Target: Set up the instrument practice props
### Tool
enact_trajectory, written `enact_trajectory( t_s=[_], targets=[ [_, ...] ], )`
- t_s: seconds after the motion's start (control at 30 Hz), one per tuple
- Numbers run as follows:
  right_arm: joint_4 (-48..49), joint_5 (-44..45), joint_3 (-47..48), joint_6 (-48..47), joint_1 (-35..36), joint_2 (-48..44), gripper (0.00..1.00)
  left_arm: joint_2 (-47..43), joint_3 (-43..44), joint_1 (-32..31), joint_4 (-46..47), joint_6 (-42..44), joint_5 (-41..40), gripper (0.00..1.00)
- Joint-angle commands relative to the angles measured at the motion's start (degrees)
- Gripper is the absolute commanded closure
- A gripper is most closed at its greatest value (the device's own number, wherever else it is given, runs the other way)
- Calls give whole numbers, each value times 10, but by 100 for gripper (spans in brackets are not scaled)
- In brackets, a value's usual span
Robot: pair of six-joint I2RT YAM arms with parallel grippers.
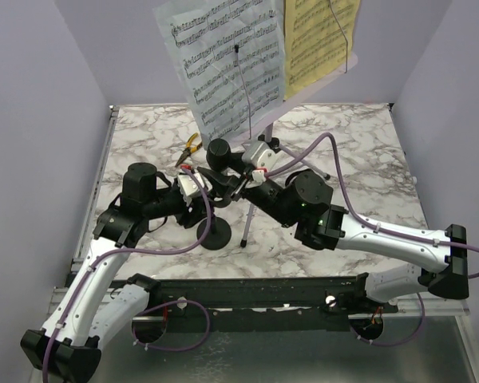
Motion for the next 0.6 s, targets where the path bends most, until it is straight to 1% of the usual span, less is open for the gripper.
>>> enact_trajectory(
  t_s=[0.0,0.07,0.3,0.47,0.57],
  targets=[
    [57,-24,-27,-33,-3,12,100,-20,-15,1,19,-1,39,95],
    [55,-18,-35,-45,-2,20,100,-24,-18,1,21,0,42,100],
    [93,-22,-103,-67,-3,22,100,-22,-25,1,27,-6,59,100],
    [88,-45,-144,-71,-3,12,100,-21,-26,1,30,-11,68,100],
    [85,-63,-162,-55,-2,-1,100,-18,-24,1,31,-19,72,100]
  ],
)
